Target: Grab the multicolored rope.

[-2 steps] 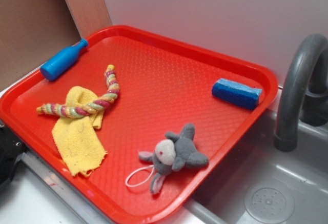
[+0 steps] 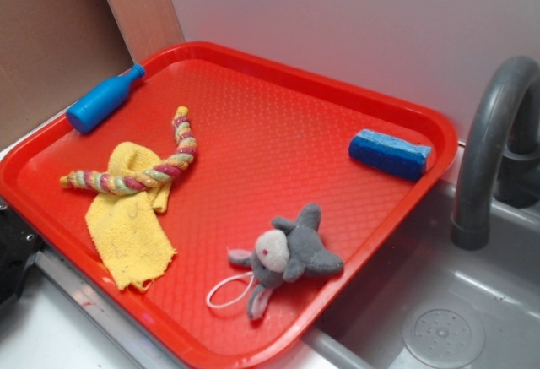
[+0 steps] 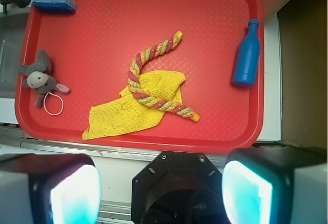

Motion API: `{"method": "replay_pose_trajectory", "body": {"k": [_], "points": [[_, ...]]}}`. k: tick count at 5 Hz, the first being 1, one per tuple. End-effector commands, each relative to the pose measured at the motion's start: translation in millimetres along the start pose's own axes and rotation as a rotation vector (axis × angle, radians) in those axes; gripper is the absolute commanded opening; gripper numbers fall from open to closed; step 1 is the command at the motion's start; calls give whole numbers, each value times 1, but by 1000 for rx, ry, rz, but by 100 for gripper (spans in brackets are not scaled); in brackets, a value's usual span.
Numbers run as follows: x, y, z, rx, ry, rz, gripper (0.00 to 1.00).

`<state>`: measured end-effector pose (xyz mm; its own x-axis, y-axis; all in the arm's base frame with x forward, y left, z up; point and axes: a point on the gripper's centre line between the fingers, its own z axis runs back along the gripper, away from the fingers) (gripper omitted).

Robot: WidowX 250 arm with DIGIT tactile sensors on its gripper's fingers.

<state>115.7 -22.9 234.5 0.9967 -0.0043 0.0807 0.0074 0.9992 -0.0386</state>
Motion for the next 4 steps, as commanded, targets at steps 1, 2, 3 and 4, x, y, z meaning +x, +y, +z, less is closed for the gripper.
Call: {"method": "replay_pose_trajectory", "body": {"k": [1, 2, 3, 4], "points": [[46, 5, -25, -57, 20, 107, 100], [55, -11, -54, -38, 66, 73, 100], [46, -32, -81, -5, 95, -29, 100], [43, -42, -104, 16, 83, -44, 100]]}}
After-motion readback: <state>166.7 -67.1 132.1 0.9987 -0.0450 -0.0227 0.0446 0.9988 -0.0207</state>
